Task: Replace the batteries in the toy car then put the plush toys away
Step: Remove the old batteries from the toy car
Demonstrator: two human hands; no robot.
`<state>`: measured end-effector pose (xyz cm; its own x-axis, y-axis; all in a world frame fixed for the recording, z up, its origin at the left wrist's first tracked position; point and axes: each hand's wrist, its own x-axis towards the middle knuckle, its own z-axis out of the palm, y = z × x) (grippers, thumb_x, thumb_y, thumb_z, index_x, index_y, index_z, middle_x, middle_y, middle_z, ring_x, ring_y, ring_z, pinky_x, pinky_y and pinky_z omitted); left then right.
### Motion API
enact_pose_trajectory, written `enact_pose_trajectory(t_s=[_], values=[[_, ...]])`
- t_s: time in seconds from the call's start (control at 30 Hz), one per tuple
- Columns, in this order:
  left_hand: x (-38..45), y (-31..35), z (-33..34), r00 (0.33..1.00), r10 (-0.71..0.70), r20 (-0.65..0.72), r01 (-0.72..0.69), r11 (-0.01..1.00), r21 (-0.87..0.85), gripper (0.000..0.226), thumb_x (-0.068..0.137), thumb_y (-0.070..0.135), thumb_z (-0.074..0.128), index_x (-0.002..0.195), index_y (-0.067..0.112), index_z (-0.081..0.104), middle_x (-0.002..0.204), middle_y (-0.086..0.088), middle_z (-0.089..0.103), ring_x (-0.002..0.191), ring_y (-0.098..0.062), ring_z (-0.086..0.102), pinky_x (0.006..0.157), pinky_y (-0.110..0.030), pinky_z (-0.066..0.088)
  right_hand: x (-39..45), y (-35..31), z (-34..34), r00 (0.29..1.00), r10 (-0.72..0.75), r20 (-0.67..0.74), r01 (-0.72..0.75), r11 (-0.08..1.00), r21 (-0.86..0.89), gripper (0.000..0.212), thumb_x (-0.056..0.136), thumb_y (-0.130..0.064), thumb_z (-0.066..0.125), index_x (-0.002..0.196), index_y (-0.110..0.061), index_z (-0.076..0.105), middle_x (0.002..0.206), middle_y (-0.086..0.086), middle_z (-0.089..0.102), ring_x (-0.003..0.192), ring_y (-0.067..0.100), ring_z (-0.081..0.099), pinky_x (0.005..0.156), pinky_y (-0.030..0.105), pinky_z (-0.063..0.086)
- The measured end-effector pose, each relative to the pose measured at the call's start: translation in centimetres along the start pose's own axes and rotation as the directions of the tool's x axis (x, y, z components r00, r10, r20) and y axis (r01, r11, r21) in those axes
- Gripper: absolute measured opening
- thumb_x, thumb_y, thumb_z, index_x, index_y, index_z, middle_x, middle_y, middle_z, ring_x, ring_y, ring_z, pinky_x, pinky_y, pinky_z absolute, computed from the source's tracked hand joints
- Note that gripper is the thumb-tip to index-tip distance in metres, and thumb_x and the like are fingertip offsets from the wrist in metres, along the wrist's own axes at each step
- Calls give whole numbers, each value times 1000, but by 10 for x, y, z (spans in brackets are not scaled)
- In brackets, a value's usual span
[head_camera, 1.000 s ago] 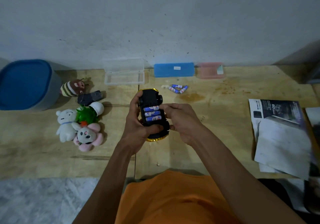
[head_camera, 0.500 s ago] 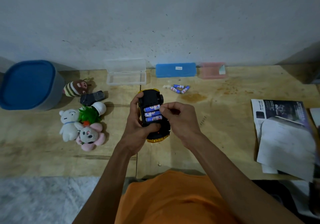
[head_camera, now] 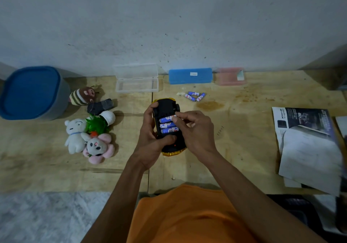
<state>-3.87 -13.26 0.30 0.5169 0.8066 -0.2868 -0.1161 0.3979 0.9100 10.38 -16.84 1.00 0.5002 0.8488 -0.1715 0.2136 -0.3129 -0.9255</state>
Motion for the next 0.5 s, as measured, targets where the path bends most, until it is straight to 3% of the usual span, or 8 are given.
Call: enact_pose_trajectory(t_s=[0.07, 0.2, 0.3, 0.37, 0.4, 0.5], values=[[-1, 1, 0, 1000, -6, 2, 6, 1000, 5, 100, 68, -10, 72, 150, 28, 29, 147, -14, 49, 121, -38, 60, 95, -55, 54, 1, 0, -1, 1000, -24, 12, 24, 1000, -10, 17, 86, -30, 77, 103, -26, 77, 105, -8, 65, 95, 3, 61, 80, 16, 48], [-2, 2, -1, 1000, -28, 10, 28, 1000, -7, 99, 68, -5, 73, 150, 32, 31, 147, -13, 48, 121, -37, 60, 95, -56, 53, 3, -9, -4, 998, -47, 40, 45, 998, 41, 11, 91, -28, 72, 101, -24, 73, 98, -16, 71, 99, 4, 62, 81, 26, 52], [-4, 3, -4, 998, -57, 8, 57, 997, -52, 98, 68, -11, 70, 148, 37, 36, 150, -13, 44, 124, -37, 58, 97, -56, 53, 7, -16, -11, 996, 86, -2, -82, 959, 272, 8, 94, -20, 67, 100, -22, 72, 96, -11, 73, 94, 3, 67, 77, 22, 52], [-6, 1, -6, 999, -53, 3, 53, 997, -54, 97, 68, -13, 68, 145, 39, 38, 150, -13, 44, 126, -40, 56, 99, -61, 51, 9, -21, -17, 976, 202, 86, -218, 851, 478, 13, 96, -14, 60, 99, -21, 70, 91, -5, 70, 86, 12, 67, 75, 27, 51], [-7, 1, -6, 999, -47, -1, 47, 997, -56, 97, 69, -16, 65, 144, 39, 40, 150, -13, 44, 127, -41, 55, 100, -63, 49, 9, -22, -21, 964, 227, 140, -267, 826, 497, 16, 97, -12, 56, 98, -20, 70, 87, -3, 66, 78, 14, 64, 70, 28, 51], [-8, -1, -6, 999, -41, -3, 41, 997, -69, 96, 71, -21, 58, 144, 39, 39, 148, -10, 47, 124, -36, 58, 100, -63, 49, 3, -24, -29, 939, 239, 248, -290, 936, 198, 18, 97, -17, 57, 94, -20, 75, 77, -9, 64, 59, 1, 57, 56, 17, 45]])
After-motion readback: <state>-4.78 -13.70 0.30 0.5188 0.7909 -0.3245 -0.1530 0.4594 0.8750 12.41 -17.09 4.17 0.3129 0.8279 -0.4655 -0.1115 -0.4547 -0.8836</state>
